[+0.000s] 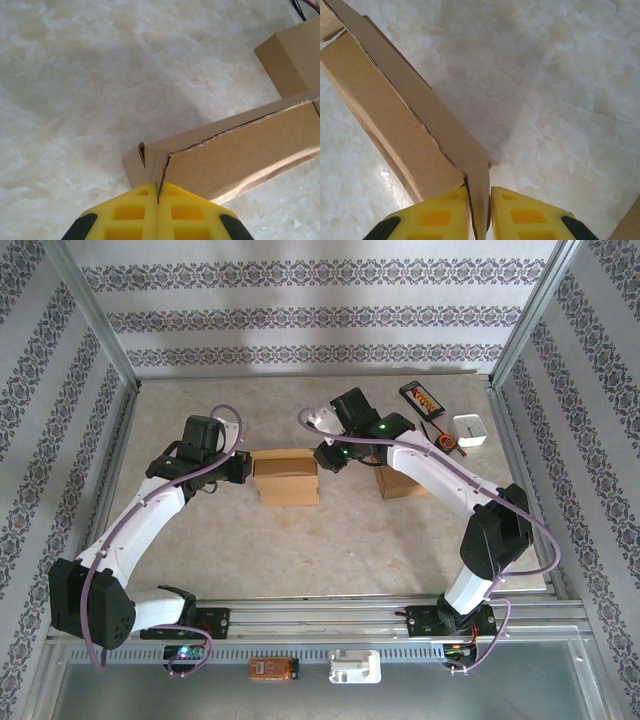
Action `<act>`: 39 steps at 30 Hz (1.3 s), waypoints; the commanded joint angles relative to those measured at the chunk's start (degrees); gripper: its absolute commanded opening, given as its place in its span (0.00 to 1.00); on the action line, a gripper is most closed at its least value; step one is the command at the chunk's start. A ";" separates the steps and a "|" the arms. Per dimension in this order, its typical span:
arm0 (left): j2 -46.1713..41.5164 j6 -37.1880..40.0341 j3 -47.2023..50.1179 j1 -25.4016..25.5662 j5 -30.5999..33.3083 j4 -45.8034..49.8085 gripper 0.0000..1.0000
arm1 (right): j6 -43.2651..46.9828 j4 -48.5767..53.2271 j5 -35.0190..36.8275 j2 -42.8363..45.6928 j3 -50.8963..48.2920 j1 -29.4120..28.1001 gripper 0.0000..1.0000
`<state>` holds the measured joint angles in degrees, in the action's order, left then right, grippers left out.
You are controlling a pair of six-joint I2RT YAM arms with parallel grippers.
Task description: Fold the paper box
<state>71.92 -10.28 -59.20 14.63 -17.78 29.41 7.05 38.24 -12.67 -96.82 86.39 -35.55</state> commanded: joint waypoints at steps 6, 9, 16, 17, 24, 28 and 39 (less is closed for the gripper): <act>1.99 -9.89 -3.20 0.37 -4.13 -0.59 0.02 | -1.94 1.49 1.03 -1.10 2.28 -1.21 0.20; 2.62 -10.47 -3.55 0.39 -4.20 -0.09 0.03 | -2.93 1.49 1.06 -1.44 2.38 -1.28 0.20; 3.58 -9.48 -2.51 0.39 -3.50 1.60 0.03 | -5.09 1.75 0.58 -2.15 2.60 -1.25 0.20; 3.46 -9.28 -2.31 0.37 -3.53 1.68 0.03 | -5.48 1.82 0.57 -2.15 2.64 -1.19 0.20; 1.56 -9.30 -1.86 0.45 -4.45 0.09 0.02 | -7.51 1.98 1.27 -0.17 2.91 -1.07 0.30; 1.69 -8.63 -2.92 0.48 -2.85 1.12 0.02 | -7.65 2.42 2.63 1.32 2.52 -0.97 0.34; 2.47 -9.27 -3.08 1.02 -4.28 0.03 0.01 | -7.60 2.46 4.54 4.43 -0.65 0.12 0.32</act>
<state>74.52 -18.72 -61.14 14.70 -20.99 29.39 -0.10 39.68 -9.76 -93.82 87.00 -36.10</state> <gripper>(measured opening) 0.048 0.322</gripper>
